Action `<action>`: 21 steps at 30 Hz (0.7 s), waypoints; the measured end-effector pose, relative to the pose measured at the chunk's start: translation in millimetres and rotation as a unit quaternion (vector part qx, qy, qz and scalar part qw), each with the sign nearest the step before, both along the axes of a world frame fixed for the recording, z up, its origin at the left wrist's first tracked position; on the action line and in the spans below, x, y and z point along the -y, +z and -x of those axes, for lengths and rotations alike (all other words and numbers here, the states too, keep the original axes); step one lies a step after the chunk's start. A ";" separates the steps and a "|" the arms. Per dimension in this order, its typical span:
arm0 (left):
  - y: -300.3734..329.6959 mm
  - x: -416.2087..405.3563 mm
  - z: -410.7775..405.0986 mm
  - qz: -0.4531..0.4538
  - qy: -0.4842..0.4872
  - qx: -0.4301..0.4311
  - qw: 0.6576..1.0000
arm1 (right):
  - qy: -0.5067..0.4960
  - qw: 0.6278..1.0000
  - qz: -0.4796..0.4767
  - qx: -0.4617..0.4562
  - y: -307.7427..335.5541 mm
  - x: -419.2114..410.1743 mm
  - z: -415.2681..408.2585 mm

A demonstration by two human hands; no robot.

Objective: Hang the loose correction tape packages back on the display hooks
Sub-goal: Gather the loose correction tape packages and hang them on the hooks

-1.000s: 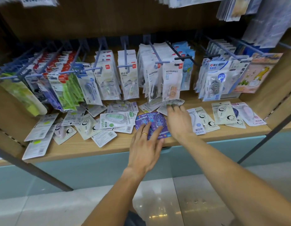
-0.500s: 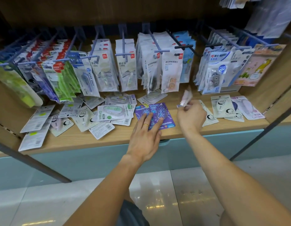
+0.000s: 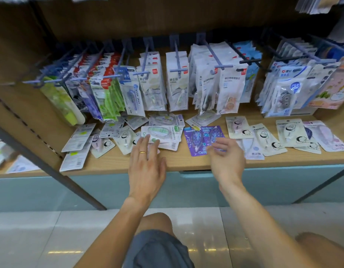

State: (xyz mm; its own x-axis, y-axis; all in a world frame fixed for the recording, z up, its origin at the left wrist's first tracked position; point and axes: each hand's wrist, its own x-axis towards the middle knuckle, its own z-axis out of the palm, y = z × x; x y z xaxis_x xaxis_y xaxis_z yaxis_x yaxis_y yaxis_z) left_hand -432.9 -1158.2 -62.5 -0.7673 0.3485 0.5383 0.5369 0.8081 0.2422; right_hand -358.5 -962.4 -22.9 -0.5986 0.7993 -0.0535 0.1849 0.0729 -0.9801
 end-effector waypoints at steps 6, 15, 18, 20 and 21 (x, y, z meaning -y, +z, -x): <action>-12.5 36.5 20.9 0.006 0.019 0.051 0.998 | 0.305 0.852 -0.422 0.058 -18.1 68.2 70.7; -15.8 57.3 30.7 0.032 0.012 0.025 0.999 | 0.344 0.816 -0.460 0.071 -6.6 51.0 89.5; -13.5 60.3 27.8 0.032 0.018 0.012 0.999 | 0.373 0.819 -0.436 -0.005 -9.3 38.1 58.8; -16.4 62.3 27.8 0.034 0.013 0.009 0.999 | 0.414 0.776 -0.476 0.021 -13.1 24.8 39.3; -17.6 63.5 27.9 0.031 0.010 0.008 0.999 | 0.427 0.756 -0.494 0.048 -14.5 17.5 33.5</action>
